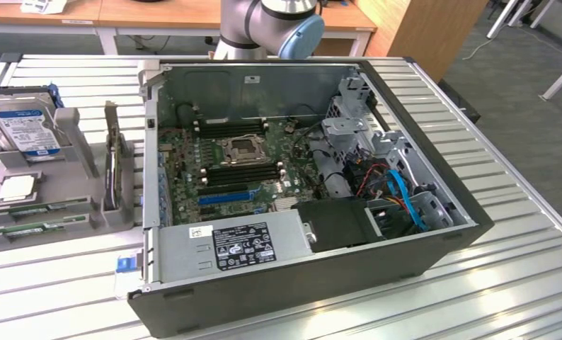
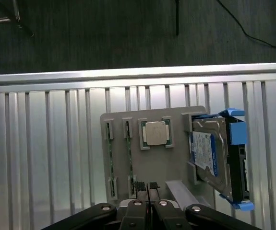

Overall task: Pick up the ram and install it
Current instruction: 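Pick up the ram and move it above insertion slot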

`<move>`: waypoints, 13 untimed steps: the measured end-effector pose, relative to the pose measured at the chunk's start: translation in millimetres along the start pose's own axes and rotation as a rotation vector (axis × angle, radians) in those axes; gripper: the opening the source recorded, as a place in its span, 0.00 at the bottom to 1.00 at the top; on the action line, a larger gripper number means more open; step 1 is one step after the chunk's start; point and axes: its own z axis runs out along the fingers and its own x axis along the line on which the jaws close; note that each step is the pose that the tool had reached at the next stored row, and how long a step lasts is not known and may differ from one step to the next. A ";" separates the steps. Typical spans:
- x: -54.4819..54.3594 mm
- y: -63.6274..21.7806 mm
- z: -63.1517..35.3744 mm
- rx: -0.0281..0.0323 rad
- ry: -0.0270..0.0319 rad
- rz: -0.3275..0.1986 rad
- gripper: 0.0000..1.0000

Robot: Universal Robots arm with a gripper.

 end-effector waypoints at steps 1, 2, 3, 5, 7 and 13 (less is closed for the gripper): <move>0.0 0.0 0.0 -0.0001 0.0002 -0.005 0.14; 0.0 0.0 0.0 -0.0002 0.0005 -0.012 0.14; 0.0 0.0 0.0 -0.0004 0.0009 -0.020 0.14; 0.0 0.0 0.0 -0.0008 0.0015 -0.035 0.14; 0.0 0.0 0.0 -0.0008 0.0017 -0.037 0.14; 0.0 0.0 0.0 -0.0008 0.0017 -0.037 0.14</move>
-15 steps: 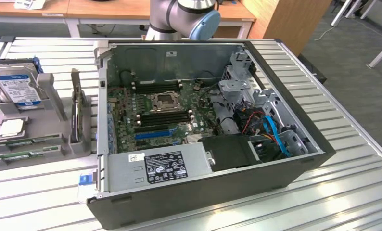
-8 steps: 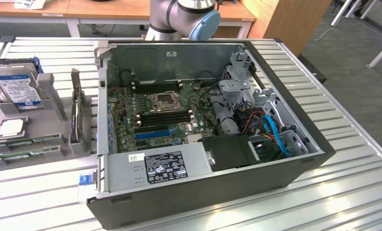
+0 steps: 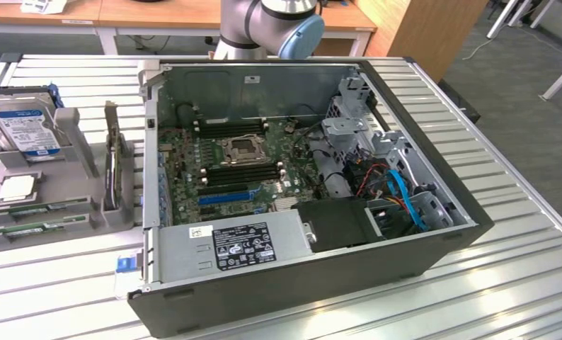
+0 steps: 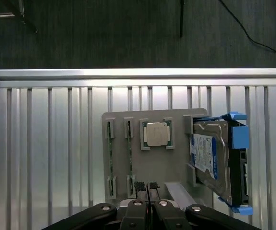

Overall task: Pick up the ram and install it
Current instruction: 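Pick up the ram and move it above insertion slot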

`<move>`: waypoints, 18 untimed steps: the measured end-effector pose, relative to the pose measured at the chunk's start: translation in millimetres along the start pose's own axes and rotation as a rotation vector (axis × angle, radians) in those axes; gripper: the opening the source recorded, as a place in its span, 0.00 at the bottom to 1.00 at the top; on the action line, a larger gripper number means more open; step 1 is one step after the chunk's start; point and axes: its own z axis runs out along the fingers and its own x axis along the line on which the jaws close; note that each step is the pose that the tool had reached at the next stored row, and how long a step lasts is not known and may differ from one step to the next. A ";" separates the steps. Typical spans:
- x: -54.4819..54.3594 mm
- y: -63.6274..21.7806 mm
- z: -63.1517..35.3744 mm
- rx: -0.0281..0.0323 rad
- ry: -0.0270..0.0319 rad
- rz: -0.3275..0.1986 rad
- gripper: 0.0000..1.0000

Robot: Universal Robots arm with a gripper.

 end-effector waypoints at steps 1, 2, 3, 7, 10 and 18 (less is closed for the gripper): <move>0.0 0.0 0.0 0.0000 0.0000 0.000 0.14; 0.0 0.0 0.0 0.0000 -0.0001 0.000 0.14; 0.0 0.0 0.0 0.0000 0.0000 0.000 0.14; 0.0 0.0 0.2 -0.0003 0.0006 -0.015 0.14; 0.0 0.0 0.2 -0.0007 0.0013 -0.031 0.14; 0.0 0.0 0.2 -0.0018 0.0019 -0.041 0.14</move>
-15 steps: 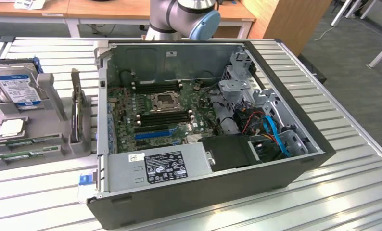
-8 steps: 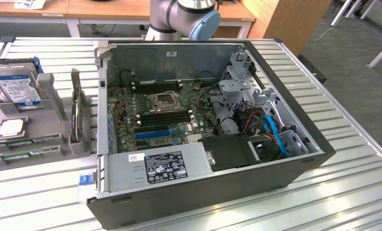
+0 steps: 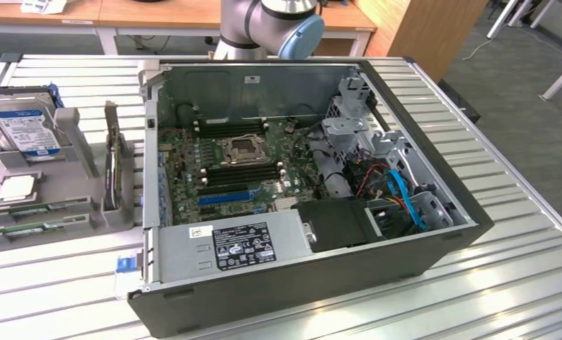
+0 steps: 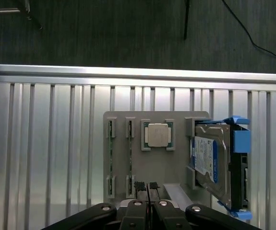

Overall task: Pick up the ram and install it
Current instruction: 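Pick up the ram and move it above insertion slot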

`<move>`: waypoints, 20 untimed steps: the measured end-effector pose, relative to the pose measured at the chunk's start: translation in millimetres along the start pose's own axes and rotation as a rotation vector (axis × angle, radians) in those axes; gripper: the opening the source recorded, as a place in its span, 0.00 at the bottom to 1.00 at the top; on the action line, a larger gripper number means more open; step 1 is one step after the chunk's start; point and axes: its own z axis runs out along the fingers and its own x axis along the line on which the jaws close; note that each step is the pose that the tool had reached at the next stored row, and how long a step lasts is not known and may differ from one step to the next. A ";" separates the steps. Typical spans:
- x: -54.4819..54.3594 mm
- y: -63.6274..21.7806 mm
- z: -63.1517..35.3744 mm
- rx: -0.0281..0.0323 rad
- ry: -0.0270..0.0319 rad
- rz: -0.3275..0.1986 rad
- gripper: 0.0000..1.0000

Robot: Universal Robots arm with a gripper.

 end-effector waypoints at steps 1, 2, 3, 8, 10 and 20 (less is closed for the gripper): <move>0.0 0.0 0.0 0.0000 0.0000 -0.001 0.14; 0.0 0.0 0.0 -0.0001 0.0001 -0.003 0.14; 0.0 0.0 0.0 -0.0002 0.0003 -0.007 0.14; 0.0 0.0 0.0 -0.0004 0.0008 -0.017 0.14; 0.0 0.0 0.0 -0.0003 0.0008 -0.017 0.14; 0.0 0.0 0.0 -0.0003 0.0008 -0.017 0.14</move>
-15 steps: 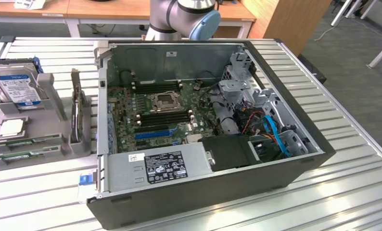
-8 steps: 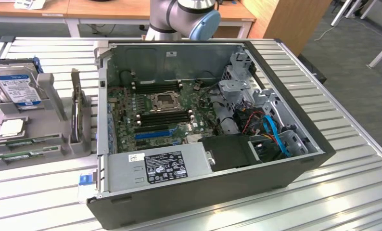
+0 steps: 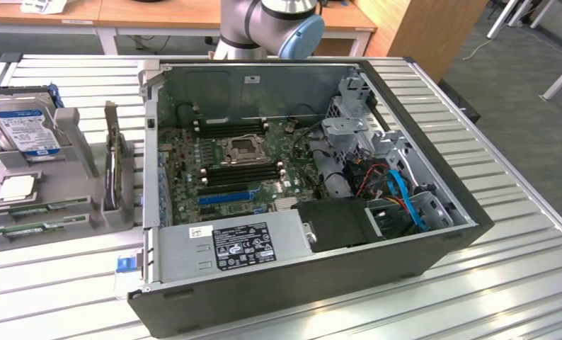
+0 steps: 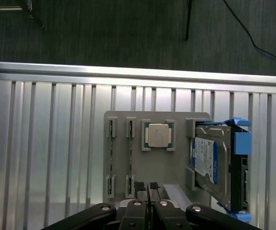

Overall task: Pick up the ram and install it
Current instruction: 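Pick up the ram and move it above insertion slot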

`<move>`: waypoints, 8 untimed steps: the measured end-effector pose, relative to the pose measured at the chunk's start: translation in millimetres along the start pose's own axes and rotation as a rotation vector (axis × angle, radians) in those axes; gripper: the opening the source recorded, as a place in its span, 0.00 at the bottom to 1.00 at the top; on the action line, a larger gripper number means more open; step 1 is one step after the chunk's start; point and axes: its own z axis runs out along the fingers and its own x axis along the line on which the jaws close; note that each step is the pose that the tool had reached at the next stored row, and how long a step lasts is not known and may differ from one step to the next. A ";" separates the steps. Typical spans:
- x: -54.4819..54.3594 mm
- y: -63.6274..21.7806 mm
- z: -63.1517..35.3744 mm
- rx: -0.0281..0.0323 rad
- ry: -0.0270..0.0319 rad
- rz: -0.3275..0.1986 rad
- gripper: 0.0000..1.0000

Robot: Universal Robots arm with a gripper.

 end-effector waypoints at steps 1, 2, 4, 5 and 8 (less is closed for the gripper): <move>0.0 0.0 0.0 0.0000 0.0000 0.000 0.15; 0.0 0.0 0.0 0.0000 0.0000 0.000 0.21; 0.0 0.0 0.0 -0.0001 0.0001 0.000 0.27; 0.0 0.0 0.0 0.0000 0.0000 0.000 0.27; 0.0 0.0 0.0 0.0000 0.0000 0.000 0.33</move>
